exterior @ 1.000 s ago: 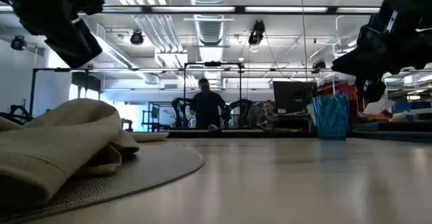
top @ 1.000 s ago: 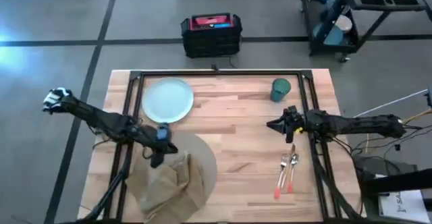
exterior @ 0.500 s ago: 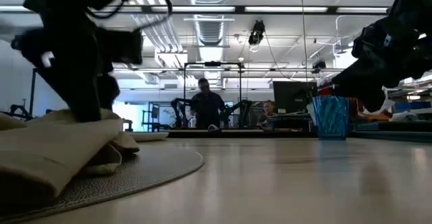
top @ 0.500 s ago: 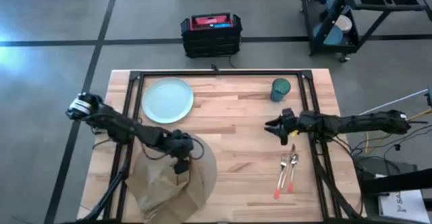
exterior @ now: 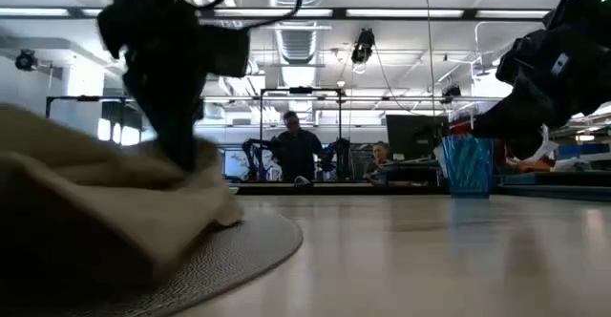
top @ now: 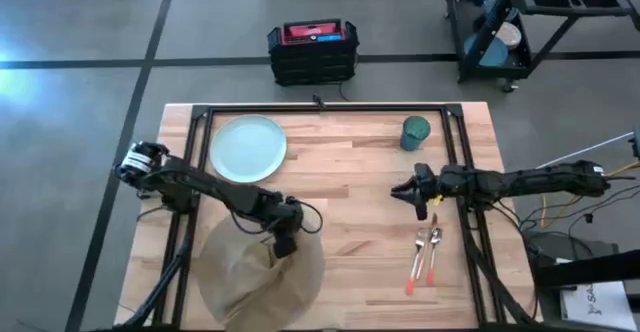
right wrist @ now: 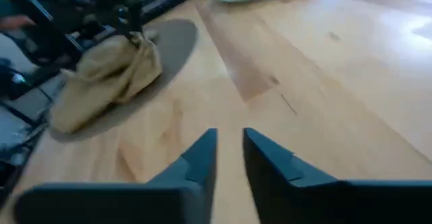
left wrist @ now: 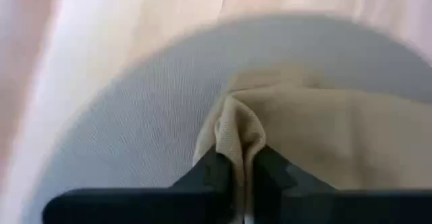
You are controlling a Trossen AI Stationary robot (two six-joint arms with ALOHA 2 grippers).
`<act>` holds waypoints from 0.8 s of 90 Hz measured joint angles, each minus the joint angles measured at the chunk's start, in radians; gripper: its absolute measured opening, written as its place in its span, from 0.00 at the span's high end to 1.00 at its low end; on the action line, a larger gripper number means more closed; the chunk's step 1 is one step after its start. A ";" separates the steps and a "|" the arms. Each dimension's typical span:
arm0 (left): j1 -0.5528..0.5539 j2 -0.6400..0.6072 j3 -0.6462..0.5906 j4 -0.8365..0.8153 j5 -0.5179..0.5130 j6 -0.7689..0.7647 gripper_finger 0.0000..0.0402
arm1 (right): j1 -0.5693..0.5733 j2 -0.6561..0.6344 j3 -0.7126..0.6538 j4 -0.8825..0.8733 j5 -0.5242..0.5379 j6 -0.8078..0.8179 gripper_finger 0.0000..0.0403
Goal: Set table place
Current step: Move the grey tablemat to the center of the table
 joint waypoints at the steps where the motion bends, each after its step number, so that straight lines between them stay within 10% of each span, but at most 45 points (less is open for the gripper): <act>1: 0.000 -0.004 0.010 -0.010 -0.013 0.009 0.99 | 0.000 0.005 0.000 0.008 0.007 0.008 0.94; 22: -0.001 -0.097 0.252 -0.386 -0.148 0.107 1.00 | 0.007 0.286 0.087 0.058 0.071 0.161 1.00; 41: -0.036 -0.162 0.362 -0.953 -0.095 -0.248 1.00 | 0.071 0.664 0.352 0.066 0.095 0.114 1.00; 72: -0.315 -0.375 0.122 -0.756 0.254 -0.680 0.99 | 0.142 1.129 0.838 0.044 -0.088 -0.046 1.00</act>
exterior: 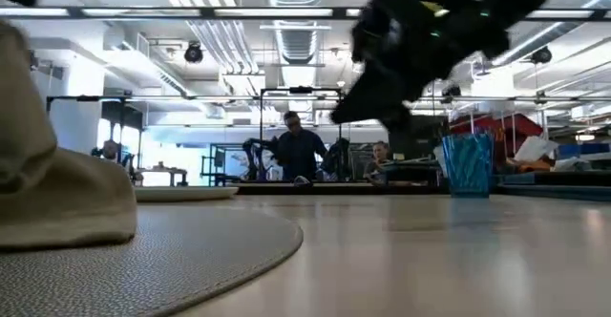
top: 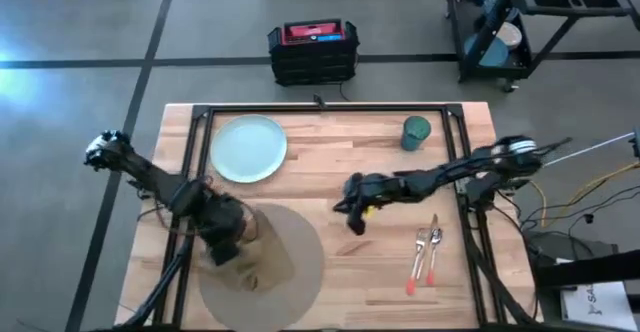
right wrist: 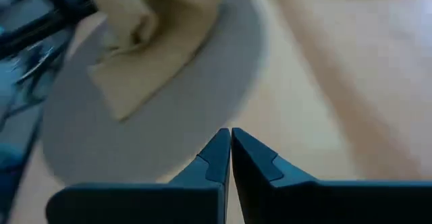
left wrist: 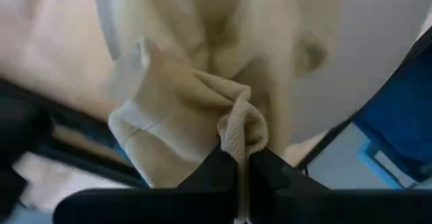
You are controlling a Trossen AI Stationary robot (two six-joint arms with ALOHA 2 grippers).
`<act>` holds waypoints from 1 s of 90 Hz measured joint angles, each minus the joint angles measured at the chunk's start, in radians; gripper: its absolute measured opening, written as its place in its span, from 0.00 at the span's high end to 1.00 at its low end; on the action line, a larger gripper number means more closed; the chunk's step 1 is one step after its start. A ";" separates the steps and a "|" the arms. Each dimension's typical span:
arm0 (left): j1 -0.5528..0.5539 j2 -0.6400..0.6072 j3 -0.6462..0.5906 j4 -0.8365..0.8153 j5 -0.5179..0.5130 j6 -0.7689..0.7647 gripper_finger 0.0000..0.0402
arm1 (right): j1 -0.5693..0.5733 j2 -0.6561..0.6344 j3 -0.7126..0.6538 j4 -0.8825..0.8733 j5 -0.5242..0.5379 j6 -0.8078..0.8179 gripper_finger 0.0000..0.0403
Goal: Set table place
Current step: Move the grey tablemat to the center of the table
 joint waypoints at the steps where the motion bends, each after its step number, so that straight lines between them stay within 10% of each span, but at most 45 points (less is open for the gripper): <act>1: -0.007 -0.005 -0.005 0.000 -0.001 -0.010 0.99 | 0.002 0.014 0.014 -0.003 -0.013 -0.002 1.00; 29: -0.064 -0.020 -0.076 0.211 -0.203 0.113 0.79 | 0.027 0.364 0.395 -0.270 -0.087 -0.092 1.00; 63: -0.058 0.024 -0.079 0.498 -0.405 0.523 0.62 | 0.035 0.451 0.514 -0.447 -0.079 -0.141 1.00; 90: -0.058 0.024 -0.087 0.480 -0.421 0.473 0.60 | 0.013 0.407 0.514 -0.814 0.270 -0.148 1.00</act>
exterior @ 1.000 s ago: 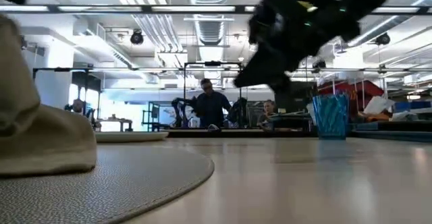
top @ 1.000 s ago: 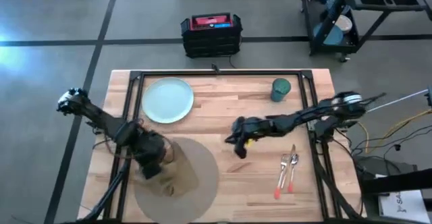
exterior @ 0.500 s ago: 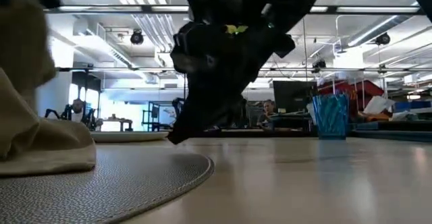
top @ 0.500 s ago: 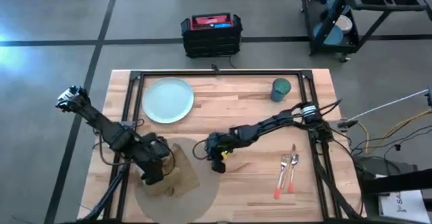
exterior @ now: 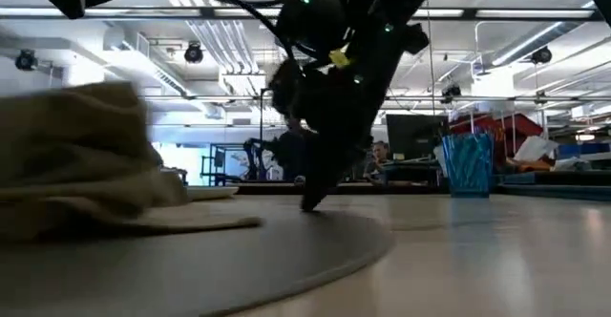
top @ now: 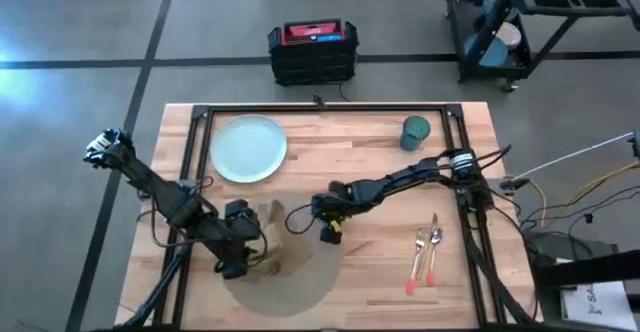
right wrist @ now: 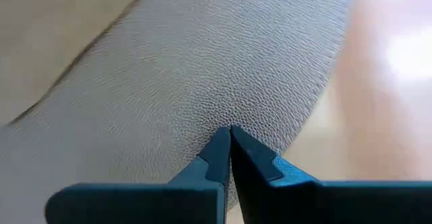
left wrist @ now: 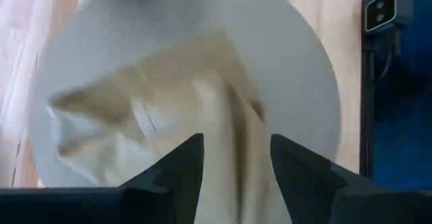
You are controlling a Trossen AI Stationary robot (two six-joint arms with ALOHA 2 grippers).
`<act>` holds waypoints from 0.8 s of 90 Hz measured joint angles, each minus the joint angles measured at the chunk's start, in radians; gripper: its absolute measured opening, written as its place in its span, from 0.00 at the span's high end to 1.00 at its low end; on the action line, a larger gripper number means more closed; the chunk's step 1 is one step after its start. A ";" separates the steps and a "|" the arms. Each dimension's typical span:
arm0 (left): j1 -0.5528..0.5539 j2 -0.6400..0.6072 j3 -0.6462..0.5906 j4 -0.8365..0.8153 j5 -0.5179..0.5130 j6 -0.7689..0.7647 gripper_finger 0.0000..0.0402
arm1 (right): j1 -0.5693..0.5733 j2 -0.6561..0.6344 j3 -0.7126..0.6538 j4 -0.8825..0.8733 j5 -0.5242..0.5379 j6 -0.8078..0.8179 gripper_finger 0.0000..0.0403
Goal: Set table place
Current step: Move the grey tablemat to the center of the table
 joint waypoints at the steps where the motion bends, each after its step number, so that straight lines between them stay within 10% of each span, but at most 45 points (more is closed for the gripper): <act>1: 0.000 0.000 0.000 0.000 -0.006 -0.001 0.61 | -0.001 -0.001 0.000 -0.018 0.014 0.000 1.00; 43: 0.022 0.002 -0.071 0.115 -0.323 0.077 0.71 | -0.019 -0.028 -0.054 -0.490 0.292 0.087 1.00; 72: 0.279 0.002 -0.198 0.383 -0.319 0.393 0.63 | 0.073 -0.363 -0.060 -0.443 0.289 0.139 0.98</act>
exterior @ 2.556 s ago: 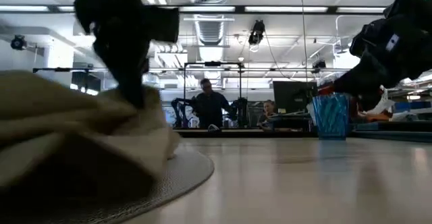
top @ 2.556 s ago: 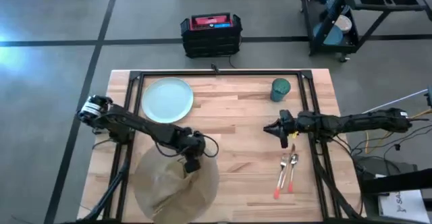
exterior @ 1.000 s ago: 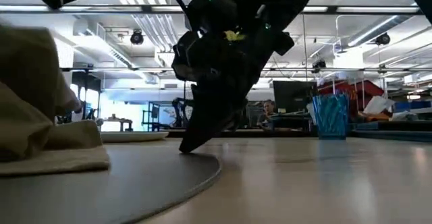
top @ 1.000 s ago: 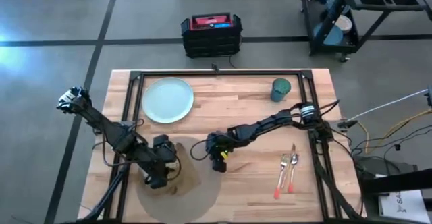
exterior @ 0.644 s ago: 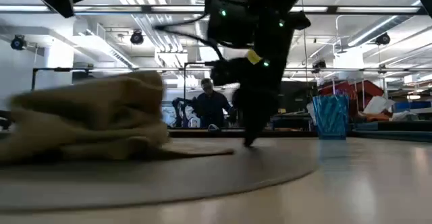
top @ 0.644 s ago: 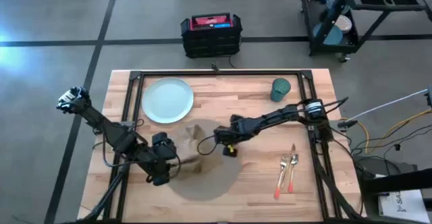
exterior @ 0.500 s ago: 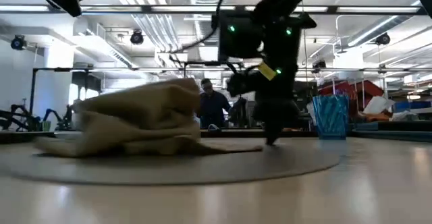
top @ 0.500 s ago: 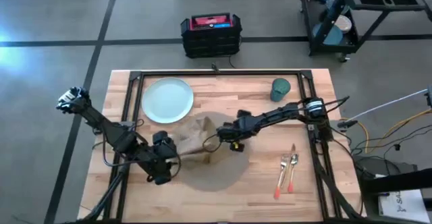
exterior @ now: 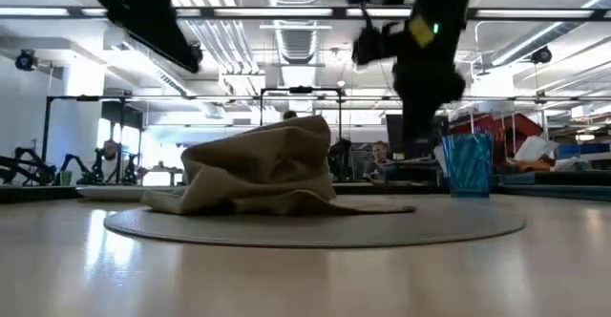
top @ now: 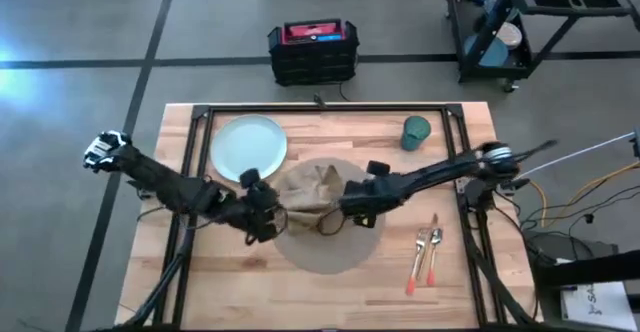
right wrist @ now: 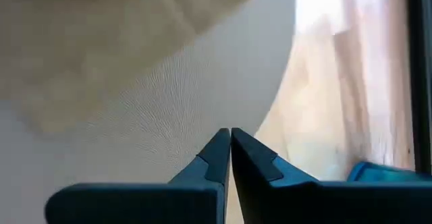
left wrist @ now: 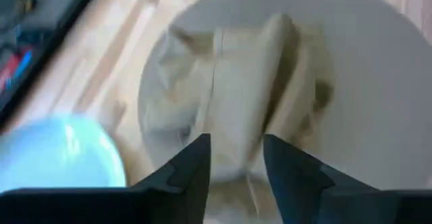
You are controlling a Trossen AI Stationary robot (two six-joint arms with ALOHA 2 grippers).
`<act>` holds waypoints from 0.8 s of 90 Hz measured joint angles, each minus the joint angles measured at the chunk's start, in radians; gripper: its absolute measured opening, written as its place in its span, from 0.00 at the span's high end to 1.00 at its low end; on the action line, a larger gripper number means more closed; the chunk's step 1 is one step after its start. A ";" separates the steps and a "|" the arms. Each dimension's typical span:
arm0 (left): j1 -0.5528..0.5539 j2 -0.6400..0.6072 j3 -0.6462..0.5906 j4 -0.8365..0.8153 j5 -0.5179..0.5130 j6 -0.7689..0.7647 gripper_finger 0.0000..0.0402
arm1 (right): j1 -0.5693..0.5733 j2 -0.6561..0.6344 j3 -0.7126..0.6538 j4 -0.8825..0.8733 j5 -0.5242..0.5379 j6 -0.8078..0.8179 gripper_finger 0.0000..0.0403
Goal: Set table place
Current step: Move the grey tablemat to the center of the table, then move the brown table napkin to the bottom left of the table
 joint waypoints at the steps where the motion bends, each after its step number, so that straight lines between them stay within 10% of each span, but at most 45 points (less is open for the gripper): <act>1: 0.010 0.000 -0.005 0.021 0.015 0.024 0.63 | 0.000 -0.012 0.000 0.001 -0.002 0.000 0.98; 20: 0.199 0.026 -0.064 0.271 0.430 0.164 0.41 | 0.001 -0.202 -0.011 -0.005 0.002 0.003 0.81; 47: 0.282 0.202 -0.066 0.304 0.438 0.202 0.24 | 0.003 -0.242 -0.035 -0.018 0.032 0.019 0.53; 72: 0.281 0.379 -0.042 0.356 0.451 0.083 0.31 | 0.000 -0.218 -0.120 -0.011 0.093 0.075 0.42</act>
